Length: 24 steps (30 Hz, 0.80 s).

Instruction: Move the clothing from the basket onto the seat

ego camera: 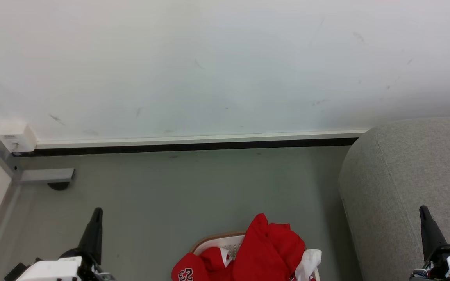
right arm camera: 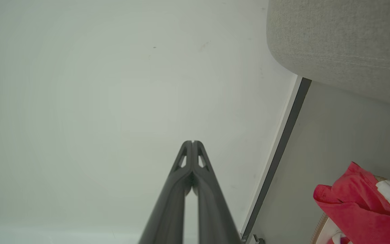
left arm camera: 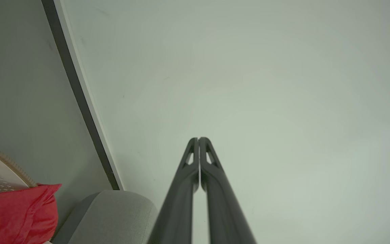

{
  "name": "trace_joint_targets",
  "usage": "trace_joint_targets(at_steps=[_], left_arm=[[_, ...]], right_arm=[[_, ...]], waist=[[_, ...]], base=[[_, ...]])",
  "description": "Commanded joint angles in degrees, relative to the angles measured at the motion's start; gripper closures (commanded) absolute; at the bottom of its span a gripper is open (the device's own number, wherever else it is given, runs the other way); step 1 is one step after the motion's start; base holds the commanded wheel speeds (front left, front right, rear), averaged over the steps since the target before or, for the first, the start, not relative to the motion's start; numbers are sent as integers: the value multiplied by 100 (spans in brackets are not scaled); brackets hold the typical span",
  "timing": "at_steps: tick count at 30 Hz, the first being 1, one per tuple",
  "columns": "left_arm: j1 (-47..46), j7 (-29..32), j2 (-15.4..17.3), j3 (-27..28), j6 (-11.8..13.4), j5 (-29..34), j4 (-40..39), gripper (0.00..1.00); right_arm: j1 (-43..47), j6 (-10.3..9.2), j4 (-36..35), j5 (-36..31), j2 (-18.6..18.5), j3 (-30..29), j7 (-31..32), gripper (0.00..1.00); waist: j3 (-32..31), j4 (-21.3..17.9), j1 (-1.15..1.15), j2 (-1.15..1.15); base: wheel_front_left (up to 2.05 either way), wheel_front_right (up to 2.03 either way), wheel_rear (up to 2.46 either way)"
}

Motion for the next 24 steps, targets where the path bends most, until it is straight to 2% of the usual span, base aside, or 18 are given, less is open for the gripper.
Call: trace_joint_targets(at_steps=[1, 18, 19, 24], left_arm=[[-44, 26, 43, 11, -27, -81, 8, 100], [-1, -4, 0, 0, 0, -1, 1, 100], [21, -12, -13, -1, 4, 3, 31, 0], [117, -107, -38, -44, 18, -1, 66, 0]], right_arm=[[-55, -11, 9, -47, 1, -23, 20, 100], [-1, 1, -2, -10, 1, 1, -1, 100], [20, 1, 32, -8, 5, 12, -4, 0], [101, 1, 57, -11, 33, 115, -80, 0]], waist=[[0, 0, 0, 0], [0, 0, 0, 0], [0, 0, 0, 0], [5, 0, 0, 0]], base=[[0, 0, 0], [0, 0, 0], [0, 0, 0], [0, 0, 0]])
